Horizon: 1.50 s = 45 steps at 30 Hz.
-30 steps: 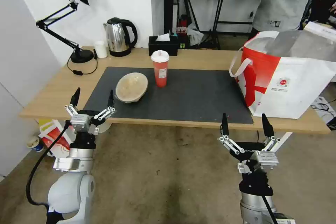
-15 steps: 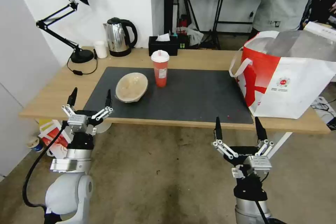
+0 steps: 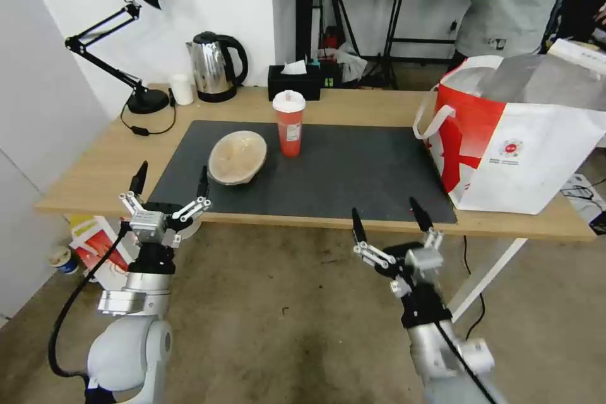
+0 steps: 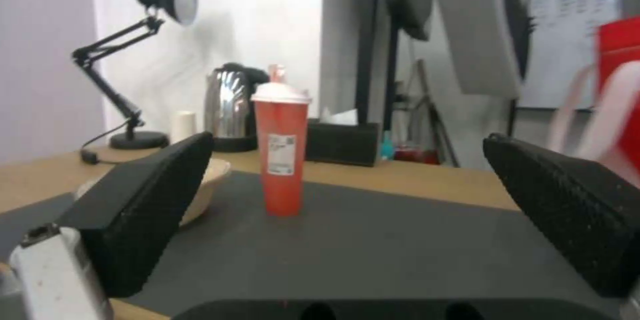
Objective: Pick up the trash from the table and place it into the takeout bag.
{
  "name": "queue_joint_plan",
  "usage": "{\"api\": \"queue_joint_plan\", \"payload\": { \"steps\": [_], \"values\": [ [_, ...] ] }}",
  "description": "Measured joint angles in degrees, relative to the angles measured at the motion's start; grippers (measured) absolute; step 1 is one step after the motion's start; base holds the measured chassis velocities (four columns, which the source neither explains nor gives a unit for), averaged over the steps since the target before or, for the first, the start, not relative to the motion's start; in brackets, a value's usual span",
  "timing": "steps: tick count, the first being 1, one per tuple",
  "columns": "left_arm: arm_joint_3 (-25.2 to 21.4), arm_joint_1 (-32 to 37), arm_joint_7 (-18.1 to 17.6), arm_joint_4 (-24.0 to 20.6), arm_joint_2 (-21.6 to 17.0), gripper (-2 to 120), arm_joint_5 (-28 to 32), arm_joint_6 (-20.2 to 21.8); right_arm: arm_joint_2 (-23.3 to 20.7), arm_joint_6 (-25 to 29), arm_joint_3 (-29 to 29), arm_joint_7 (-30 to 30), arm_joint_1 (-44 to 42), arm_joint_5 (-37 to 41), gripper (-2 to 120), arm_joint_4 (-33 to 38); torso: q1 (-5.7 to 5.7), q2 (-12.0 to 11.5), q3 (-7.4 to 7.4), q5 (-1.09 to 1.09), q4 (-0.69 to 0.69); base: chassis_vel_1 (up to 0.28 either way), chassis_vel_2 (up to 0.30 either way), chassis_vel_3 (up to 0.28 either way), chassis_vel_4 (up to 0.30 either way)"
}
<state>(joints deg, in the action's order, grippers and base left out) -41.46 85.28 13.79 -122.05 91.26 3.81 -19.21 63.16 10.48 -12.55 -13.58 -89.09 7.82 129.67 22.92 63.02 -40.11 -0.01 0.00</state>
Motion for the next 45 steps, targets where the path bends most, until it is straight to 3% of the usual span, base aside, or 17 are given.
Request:
{"api": "queue_joint_plan", "payload": {
  "steps": [12, 18, 21, 39, 45],
  "values": [
    [-2.0, 1.2, 0.0, -0.9, 0.0, 100, -0.2, 0.1, -9.0, -8.4, 4.4, 1.4, 17.5, 15.5, 100, -6.6, 0.00, 0.0, 0.00, 0.02, 0.00, 0.000, 0.000, 0.000, 0.000],
    [-2.3, 1.3, 0.0, -1.1, 0.0, 100, -0.3, 0.2, -10.0, -10.0, 6.2, 1.6, 21.6, 18.7, 100, -8.3, 0.00, 0.0, 0.00, 0.01, 0.00, 0.000, 0.000, 0.000, 0.000],
    [-2.4, 1.4, 0.0, -1.2, 0.0, 100, -0.3, 0.2, -10.9, -11.6, 9.2, 2.0, 27.7, 21.9, 100, -11.2, 0.00, 0.0, 0.00, 0.01, 0.00, 0.000, 0.000, 0.000, 0.000],
    [-3.9, 1.7, 0.0, -1.6, 0.0, 100, -0.6, 0.4, -10.6, -16.3, 20.5, 3.2, 43.7, 28.8, 100, -20.4, -0.01, 0.0, 0.00, 0.02, 0.00, 0.000, 0.000, 0.000, 0.000],
    [-4.1, 1.8, 1.0, -1.6, 0.0, 100, -0.4, 0.5, -8.7, -17.3, 23.1, 3.3, 47.7, 29.1, 100, -23.4, -0.01, 0.0, 0.00, 0.02, 0.00, 0.000, 0.000, 0.000, 0.000]
  ]
}}
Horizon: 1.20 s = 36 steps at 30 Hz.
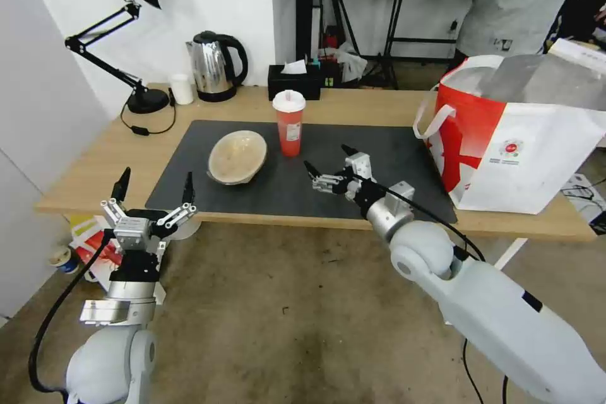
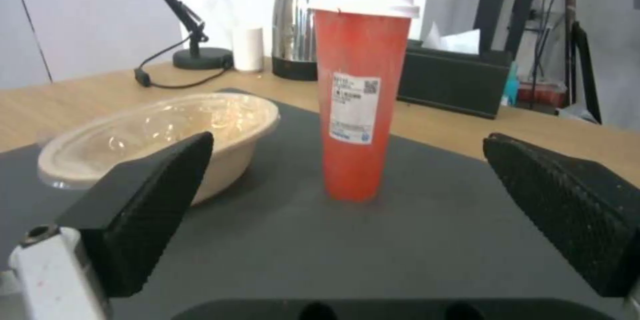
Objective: Pick up the trash from the table and place it into the takeout bag.
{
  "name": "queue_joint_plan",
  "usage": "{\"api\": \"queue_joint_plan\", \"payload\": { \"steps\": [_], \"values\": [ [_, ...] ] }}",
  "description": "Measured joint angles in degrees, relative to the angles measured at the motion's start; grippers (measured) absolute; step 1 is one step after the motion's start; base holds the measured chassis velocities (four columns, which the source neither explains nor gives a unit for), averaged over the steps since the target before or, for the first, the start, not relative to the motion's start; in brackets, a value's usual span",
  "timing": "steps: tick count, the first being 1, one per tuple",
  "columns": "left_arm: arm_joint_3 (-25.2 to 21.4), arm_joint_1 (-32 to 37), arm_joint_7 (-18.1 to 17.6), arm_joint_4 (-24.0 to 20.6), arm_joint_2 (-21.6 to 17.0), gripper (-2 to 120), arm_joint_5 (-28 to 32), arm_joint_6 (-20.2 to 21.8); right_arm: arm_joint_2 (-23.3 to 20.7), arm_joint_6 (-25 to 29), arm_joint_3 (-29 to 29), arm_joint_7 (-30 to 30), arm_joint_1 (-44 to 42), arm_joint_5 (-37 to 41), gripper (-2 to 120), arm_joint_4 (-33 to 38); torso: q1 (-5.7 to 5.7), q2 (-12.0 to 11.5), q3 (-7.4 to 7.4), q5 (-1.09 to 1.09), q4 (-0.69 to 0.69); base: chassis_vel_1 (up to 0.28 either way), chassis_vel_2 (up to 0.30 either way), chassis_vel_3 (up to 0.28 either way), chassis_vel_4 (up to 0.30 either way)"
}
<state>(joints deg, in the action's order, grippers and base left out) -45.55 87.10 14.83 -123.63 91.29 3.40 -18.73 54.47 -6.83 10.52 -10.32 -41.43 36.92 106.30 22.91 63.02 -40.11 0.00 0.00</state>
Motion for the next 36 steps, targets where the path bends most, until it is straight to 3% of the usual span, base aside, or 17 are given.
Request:
{"api": "queue_joint_plan", "payload": {
  "steps": [15, 36],
  "values": [
    [-0.3, 0.0, 0.3, 0.0, 0.0, 100, 0.1, 0.1, 3.8, -0.7, 3.8, 0.7, 8.7, 2.3, 100, -7.5, 0.00, 0.0, 0.00, 0.00, 0.00, 0.000, 0.000, 0.000, 0.000],
    [-0.8, 0.4, 0.2, 0.2, 0.0, 100, 0.1, 0.1, 10.6, -0.5, 6.0, 2.6, 14.3, 1.0, 100, -18.7, 0.01, 0.0, 0.00, 0.00, 0.00, 0.000, 0.000, 0.000, 0.000]
  ]
}}
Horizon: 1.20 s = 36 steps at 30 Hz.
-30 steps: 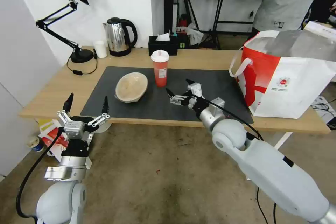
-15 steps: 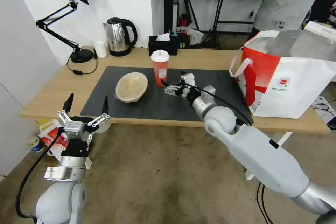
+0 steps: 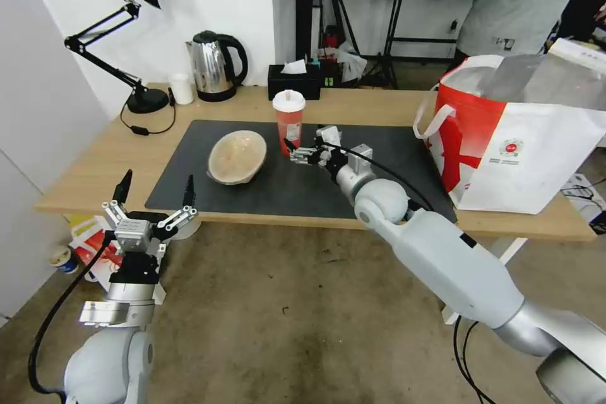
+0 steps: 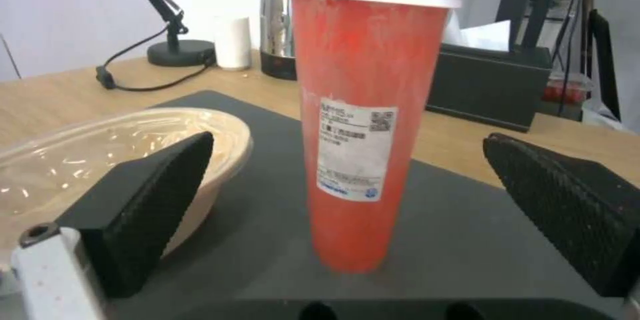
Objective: Pick up the trash from the table and place it into the takeout bag.
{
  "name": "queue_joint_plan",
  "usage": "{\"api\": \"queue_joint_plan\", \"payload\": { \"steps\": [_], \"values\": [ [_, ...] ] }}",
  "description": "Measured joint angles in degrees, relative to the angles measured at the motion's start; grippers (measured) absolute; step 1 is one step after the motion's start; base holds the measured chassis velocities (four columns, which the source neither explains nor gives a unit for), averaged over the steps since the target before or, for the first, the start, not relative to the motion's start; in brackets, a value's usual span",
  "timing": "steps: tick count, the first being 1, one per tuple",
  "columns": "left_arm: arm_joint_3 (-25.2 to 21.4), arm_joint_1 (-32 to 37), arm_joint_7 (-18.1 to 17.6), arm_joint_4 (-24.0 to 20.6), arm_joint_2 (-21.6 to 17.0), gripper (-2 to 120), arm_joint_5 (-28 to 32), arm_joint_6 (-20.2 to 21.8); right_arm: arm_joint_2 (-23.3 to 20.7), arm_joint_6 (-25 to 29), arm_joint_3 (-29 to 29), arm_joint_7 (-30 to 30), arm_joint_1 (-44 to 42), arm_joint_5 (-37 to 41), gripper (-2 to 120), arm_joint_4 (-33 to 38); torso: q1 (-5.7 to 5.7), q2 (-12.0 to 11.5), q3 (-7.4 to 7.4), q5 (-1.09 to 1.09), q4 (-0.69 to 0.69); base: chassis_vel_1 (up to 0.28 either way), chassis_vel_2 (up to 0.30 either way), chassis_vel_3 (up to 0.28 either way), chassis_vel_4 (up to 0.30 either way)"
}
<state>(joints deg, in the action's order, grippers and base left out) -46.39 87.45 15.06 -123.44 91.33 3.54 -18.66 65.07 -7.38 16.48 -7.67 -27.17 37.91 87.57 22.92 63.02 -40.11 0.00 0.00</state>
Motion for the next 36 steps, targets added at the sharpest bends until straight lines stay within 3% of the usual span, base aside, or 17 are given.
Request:
{"api": "queue_joint_plan", "payload": {
  "steps": [36],
  "values": [
    [-1.5, 0.3, 0.0, -0.1, 0.0, 100, 0.2, -0.4, 9.3, 4.0, -1.9, 3.4, 5.4, -4.2, 100, -18.4, 0.00, 0.0, 0.00, 0.00, 0.00, 0.000, 0.000, 0.000, 0.000]
  ]
}}
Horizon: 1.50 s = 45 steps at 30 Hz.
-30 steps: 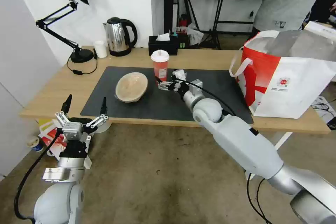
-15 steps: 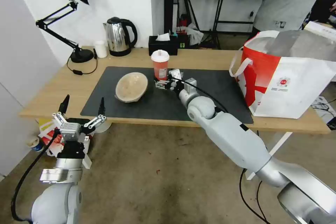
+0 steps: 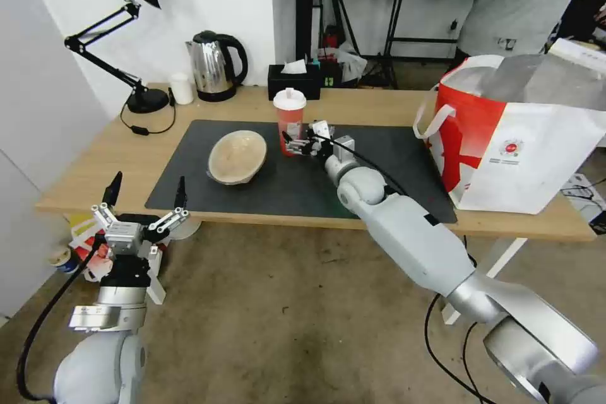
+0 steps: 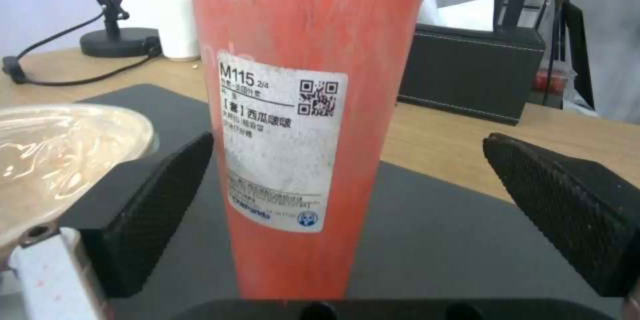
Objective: Pick up the trash from the table and place it into the takeout bag.
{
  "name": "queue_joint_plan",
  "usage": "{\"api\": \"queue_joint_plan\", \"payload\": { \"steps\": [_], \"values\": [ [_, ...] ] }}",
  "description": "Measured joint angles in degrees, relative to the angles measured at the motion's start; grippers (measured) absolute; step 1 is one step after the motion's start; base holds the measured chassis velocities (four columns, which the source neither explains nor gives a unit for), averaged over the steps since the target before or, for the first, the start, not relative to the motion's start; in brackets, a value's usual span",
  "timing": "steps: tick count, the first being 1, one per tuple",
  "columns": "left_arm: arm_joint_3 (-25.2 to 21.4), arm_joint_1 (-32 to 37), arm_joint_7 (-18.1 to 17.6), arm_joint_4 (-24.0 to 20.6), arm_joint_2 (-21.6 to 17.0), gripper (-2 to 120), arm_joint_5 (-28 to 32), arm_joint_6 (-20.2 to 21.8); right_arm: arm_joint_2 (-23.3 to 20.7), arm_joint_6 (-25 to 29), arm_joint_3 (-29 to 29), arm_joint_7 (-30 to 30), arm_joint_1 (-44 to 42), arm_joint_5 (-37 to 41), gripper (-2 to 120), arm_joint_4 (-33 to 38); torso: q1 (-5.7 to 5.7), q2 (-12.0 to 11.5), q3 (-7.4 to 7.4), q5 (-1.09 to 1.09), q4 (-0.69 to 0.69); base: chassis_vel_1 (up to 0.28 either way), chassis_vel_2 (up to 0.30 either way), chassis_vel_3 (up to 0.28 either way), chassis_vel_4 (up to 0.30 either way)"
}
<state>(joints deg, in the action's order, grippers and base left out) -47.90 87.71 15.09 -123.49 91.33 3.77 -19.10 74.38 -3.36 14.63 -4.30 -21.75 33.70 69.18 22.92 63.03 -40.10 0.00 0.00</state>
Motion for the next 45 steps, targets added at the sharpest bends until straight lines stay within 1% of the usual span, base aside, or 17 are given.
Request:
{"api": "queue_joint_plan", "payload": {
  "steps": [7, 30, 33, 34, 36, 38, 39, 40, 42, 43, 44, 45],
  "values": [
    [-0.1, -0.2, 0.0, 0.2, 0.0, 100, 0.0, 0.0, 1.5, 0.4, -0.3, 0.2, 0.4, -0.3, 100, -1.4, 0.00, 0.0, 0.00, 0.00, 0.00, 0.000, 0.000, 0.000, 0.000],
    [-0.8, -0.3, 0.0, 0.2, -0.1, 100, 0.0, -0.1, 3.8, 1.0, -0.3, 0.5, 0.6, -0.7, 100, -3.7, 0.00, 0.0, 0.00, 0.00, 0.00, 0.000, 0.000, 0.000, 0.000],
    [-0.9, -0.3, 0.0, 0.2, -0.1, 100, 0.0, -0.1, 4.1, 1.4, -0.4, 0.6, 0.6, -0.7, 92, -4.2, 0.00, 0.0, 0.00, 0.00, 0.00, 0.000, 0.000, 0.000, 0.000],
    [-0.9, -0.2, 0.0, 0.1, -0.1, 100, 0.0, -0.1, 4.2, 1.6, -0.5, 0.8, 0.6, -0.7, 83, -4.4, 0.00, 0.0, 0.00, 0.00, 0.00, 0.000, 0.000, 0.000, 0.000],
    [-1.0, -0.2, 0.0, 0.1, -0.1, 100, 0.0, -0.1, 4.2, 1.7, -0.5, 0.8, 0.6, -0.7, 80, -4.5, 0.00, 0.0, 0.00, 0.00, 0.00, 0.000, 0.000, 0.000, 0.000],
    [-1.1, -0.2, 0.0, 0.1, -0.1, 100, 0.1, -0.1, 4.3, 1.9, -0.6, 1.1, 0.6, -0.7, 71, -4.8, 0.00, 0.0, 0.00, 0.00, 0.00, 0.000, 0.000, 0.000, 0.000],
    [-1.1, -0.2, 0.0, 0.1, -0.1, 100, 0.1, -0.1, 4.3, 1.9, -0.6, 1.1, 0.6, -0.7, 71, -4.8, 0.00, 0.0, 0.00, 0.00, 0.00, 0.000, 0.000, 0.000, 0.000],
    [-1.1, -0.3, 0.0, 0.1, -0.1, 100, 0.1, -0.1, 4.4, 2.3, -0.8, 1.5, 0.6, -0.7, 64, -5.0, 0.00, 0.0, 0.00, 0.00, 0.00, 0.000, 0.000, 0.000, 0.000],
    [-1.1, -0.3, 0.0, 0.1, -0.1, 100, 0.2, -0.2, 4.4, 2.5, -0.9, 1.8, 0.6, -0.7, 56, -5.0, 0.00, 0.0, 0.00, 0.00, 0.00, 0.000, 0.000, 0.000, 0.000],
    [-1.1, -0.3, 0.0, 0.1, -0.1, 100, 0.2, -0.2, 4.4, 2.5, -0.9, 1.8, 0.6, -0.7, 56, -5.0, 0.00, 0.0, 0.00, 0.00, 0.00, 0.000, 0.000, 0.000, 0.000],
    [-1.1, -0.4, 0.0, 0.1, -0.1, 100, 0.2, -0.2, 4.3, 2.5, -1.0, 1.8, 0.6, -0.6, 50, -5.0, 0.00, 0.0, 0.00, 0.00, 0.00, 0.000, 0.000, 0.000, 0.000],
    [-1.1, -0.4, 0.0, 0.1, -0.1, 100, 0.2, -0.2, 4.2, 2.5, -1.0, 1.8, 0.5, -0.6, 47, -4.8, 0.00, 0.0, 0.00, 0.00, 0.00, 0.000, 0.000, 0.000, 0.000]
  ]
}}
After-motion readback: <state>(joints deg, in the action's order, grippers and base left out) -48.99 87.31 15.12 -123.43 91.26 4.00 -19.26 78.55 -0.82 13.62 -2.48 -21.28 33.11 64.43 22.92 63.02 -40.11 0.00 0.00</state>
